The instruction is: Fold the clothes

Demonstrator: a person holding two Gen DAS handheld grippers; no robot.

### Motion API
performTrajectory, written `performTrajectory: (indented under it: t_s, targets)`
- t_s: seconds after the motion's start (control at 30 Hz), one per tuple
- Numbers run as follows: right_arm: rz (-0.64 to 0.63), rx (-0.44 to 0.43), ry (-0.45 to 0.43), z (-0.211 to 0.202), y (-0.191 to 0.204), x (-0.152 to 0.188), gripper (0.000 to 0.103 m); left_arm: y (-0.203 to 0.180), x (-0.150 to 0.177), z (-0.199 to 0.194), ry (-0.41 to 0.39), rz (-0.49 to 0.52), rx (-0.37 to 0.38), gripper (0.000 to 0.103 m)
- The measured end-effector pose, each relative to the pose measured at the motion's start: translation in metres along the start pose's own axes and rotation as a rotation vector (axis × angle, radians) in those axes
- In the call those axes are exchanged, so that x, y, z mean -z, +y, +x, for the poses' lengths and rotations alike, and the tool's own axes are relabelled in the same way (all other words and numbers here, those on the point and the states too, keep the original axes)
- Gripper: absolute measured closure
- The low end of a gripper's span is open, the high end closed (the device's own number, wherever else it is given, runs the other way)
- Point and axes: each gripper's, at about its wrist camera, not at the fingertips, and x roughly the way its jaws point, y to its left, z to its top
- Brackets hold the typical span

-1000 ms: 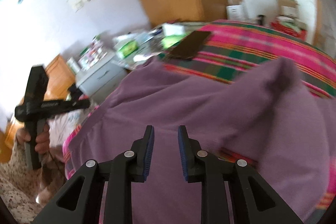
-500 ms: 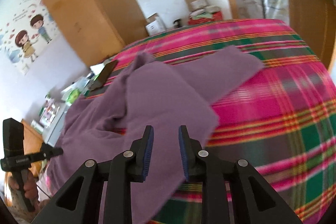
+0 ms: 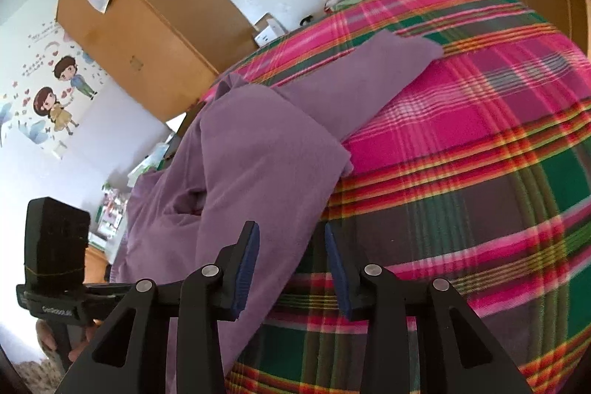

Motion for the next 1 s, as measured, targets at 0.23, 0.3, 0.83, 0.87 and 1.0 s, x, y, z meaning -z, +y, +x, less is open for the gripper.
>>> performTrajectory:
  t_s: [0.23,0.3,0.83,0.87,1.0]
  targets:
    - [0.007,0.0,-0.019,0.008,-0.01,-0.009,0.065,0.002,-0.002,0.014,0.016,-0.061,-0.002,0.065]
    - [0.028,-0.012,-0.031,0.009,-0.013,-0.012,0.065,0.001,-0.002,0.015,0.009,-0.068,0.0,0.065]
    - [-0.086,-0.109,-0.14,-0.022,0.024,-0.006,0.1,0.007,0.01,-0.018,-0.092,-0.083,0.031,0.098]
    - [-0.094,-0.119,-0.139,-0.023,0.028,-0.004,0.1,0.008,0.012,-0.022,-0.1,-0.085,0.034,0.098]
    - [-0.125,-0.147,-0.136,-0.027,0.039,0.003,0.102,0.014,0.02,-0.038,-0.136,-0.098,0.044,0.098]
